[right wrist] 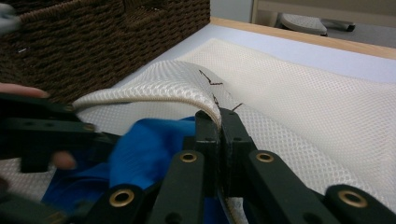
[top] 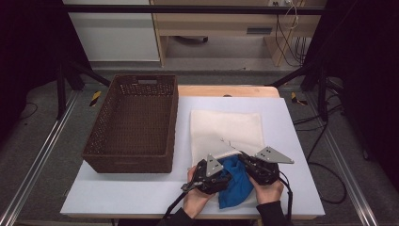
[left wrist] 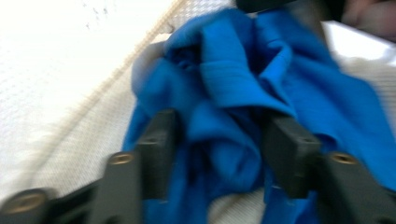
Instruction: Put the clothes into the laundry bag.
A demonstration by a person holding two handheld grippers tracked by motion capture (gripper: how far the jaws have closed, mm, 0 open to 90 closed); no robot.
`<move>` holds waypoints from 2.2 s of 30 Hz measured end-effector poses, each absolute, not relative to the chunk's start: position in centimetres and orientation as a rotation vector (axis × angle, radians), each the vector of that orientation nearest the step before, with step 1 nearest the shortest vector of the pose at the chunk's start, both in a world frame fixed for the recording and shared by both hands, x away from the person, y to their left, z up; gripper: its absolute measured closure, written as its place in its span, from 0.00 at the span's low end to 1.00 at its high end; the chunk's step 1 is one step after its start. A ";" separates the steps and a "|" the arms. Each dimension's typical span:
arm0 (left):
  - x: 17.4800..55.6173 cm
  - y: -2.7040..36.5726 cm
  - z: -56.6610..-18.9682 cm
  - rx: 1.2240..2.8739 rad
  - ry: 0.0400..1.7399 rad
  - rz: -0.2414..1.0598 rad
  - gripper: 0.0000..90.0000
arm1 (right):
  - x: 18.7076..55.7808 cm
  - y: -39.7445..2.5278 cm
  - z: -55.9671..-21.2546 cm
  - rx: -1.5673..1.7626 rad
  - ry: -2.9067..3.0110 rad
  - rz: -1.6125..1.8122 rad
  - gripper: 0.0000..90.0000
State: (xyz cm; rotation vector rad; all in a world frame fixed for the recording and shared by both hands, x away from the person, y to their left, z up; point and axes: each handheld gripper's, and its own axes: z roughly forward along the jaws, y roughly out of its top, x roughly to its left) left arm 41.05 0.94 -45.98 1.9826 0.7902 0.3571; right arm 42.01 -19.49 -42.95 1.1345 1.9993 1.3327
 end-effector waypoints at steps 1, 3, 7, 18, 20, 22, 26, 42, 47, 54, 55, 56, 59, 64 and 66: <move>40.7 1.1 -45.8 1.973 0.791 0.358 0.39 | 42.0 -19.6 -42.9 1.142 1.999 1.336 0.97; 39.7 1.6 -45.3 1.956 0.763 0.317 0.30 | 42.0 -19.7 -42.8 1.147 1.993 1.336 0.97; 38.3 1.6 -45.8 1.964 0.738 0.273 0.22 | 42.1 -19.6 -42.8 1.146 1.995 1.333 0.97; 39.9 -0.8 -48.4 2.095 0.820 0.291 0.75 | 42.1 -19.6 -42.9 1.144 2.003 1.329 0.97; 40.0 -0.7 -48.0 2.090 0.816 0.308 0.82 | 42.0 -19.6 -42.8 1.140 2.003 1.329 0.97; 40.6 -0.8 -47.4 2.084 0.816 0.344 0.83 | 42.0 -19.6 -42.7 1.141 1.997 1.334 0.97; 42.2 -1.6 -46.7 2.080 0.807 0.411 0.83 | 41.9 -19.6 -42.5 1.139 1.991 1.345 0.97; 41.4 -0.2 -46.5 2.033 0.769 0.342 0.33 | 42.0 -19.9 -42.6 1.147 1.987 1.341 0.97; 39.6 1.5 -46.9 2.047 0.796 0.393 0.30 | 41.9 -20.0 -42.6 1.150 1.986 1.337 0.97; 40.4 1.6 -48.7 2.075 0.870 0.356 0.35 | 42.0 -19.6 -42.8 1.141 2.010 1.316 0.97; 40.5 1.6 -48.7 2.079 0.871 0.346 0.43 | 42.0 -19.6 -42.8 1.141 2.009 1.318 0.97; 40.5 1.5 -48.6 2.079 0.882 0.328 0.48 | 42.0 -19.6 -42.8 1.144 2.007 1.321 0.97; 40.6 1.2 -48.3 2.092 0.880 0.302 0.67 | 42.0 -19.7 -42.8 1.147 2.000 1.327 0.97; 40.9 0.0 -47.4 2.126 0.827 0.336 0.89 | 42.0 -19.5 -42.8 1.147 2.010 1.325 0.97; 41.4 -0.4 -47.1 2.124 0.823 0.351 0.92 | 42.0 -19.5 -42.8 1.150 2.011 1.327 0.97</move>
